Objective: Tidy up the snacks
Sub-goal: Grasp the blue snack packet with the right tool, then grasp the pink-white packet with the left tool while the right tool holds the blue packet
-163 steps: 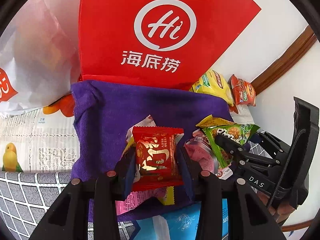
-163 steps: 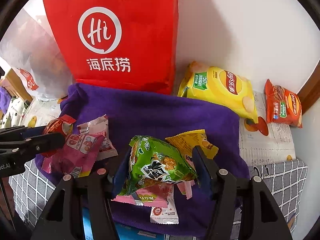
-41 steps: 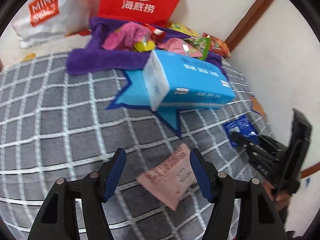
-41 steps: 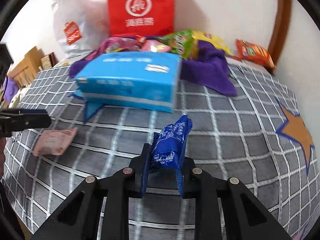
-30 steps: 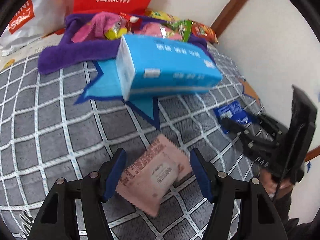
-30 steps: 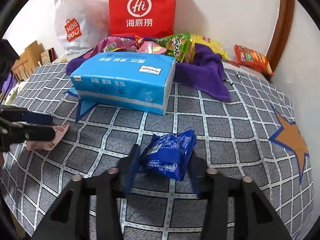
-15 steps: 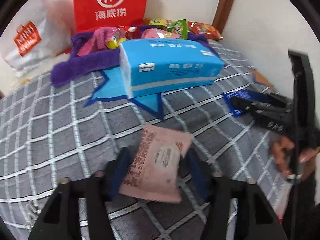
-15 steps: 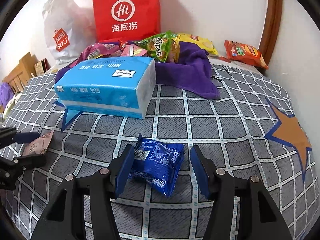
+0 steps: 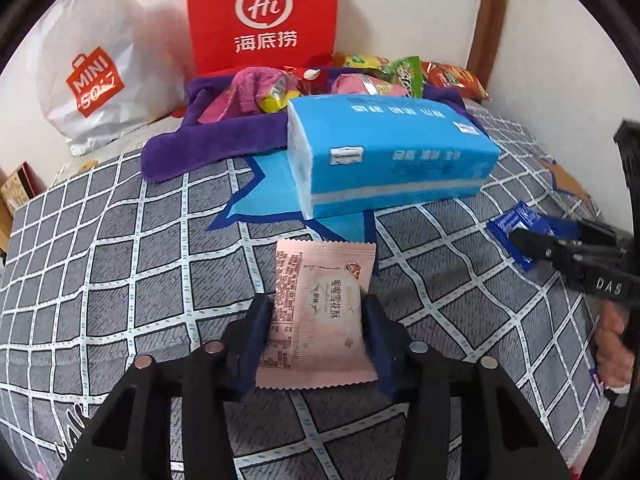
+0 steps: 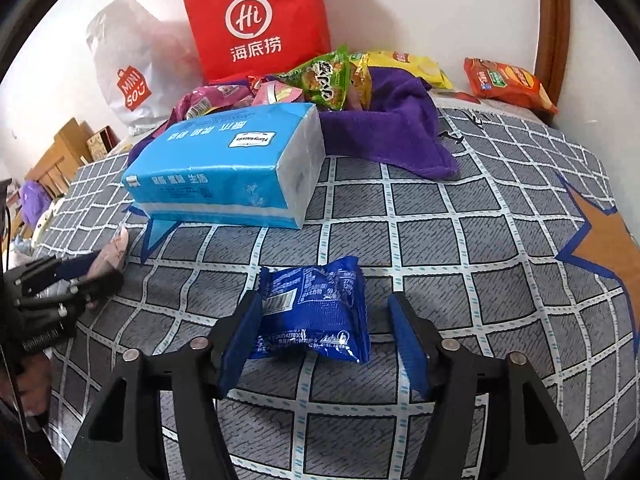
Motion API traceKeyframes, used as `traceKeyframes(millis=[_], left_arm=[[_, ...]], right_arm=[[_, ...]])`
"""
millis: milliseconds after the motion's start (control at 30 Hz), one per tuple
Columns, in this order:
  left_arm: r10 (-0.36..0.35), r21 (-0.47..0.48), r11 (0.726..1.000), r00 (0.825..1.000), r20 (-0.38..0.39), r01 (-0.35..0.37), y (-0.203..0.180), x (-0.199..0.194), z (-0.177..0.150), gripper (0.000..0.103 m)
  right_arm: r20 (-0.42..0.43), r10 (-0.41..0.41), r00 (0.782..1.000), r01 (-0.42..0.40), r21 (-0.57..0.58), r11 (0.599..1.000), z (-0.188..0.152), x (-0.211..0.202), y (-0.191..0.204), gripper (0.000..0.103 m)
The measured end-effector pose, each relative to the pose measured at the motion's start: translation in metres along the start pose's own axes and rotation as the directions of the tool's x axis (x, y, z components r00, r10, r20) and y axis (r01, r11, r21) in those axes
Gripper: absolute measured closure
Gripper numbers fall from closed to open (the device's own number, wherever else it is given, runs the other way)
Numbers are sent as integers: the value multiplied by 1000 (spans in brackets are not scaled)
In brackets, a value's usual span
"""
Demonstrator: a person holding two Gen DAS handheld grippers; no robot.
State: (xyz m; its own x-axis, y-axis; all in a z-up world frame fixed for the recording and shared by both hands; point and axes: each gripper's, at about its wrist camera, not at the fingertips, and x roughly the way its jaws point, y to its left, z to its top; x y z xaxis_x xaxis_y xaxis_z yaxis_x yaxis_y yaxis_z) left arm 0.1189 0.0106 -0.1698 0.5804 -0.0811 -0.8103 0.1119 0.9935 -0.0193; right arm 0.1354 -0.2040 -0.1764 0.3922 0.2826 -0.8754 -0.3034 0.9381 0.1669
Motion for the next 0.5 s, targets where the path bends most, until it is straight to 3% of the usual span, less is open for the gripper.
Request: traceKeyframes(millis=[500], left_arm=[[-34, -1, 999, 999, -3, 34, -1, 1, 0, 47]], right_arm=[[-2, -49, 999, 49, -24, 999, 6, 9, 6, 36]])
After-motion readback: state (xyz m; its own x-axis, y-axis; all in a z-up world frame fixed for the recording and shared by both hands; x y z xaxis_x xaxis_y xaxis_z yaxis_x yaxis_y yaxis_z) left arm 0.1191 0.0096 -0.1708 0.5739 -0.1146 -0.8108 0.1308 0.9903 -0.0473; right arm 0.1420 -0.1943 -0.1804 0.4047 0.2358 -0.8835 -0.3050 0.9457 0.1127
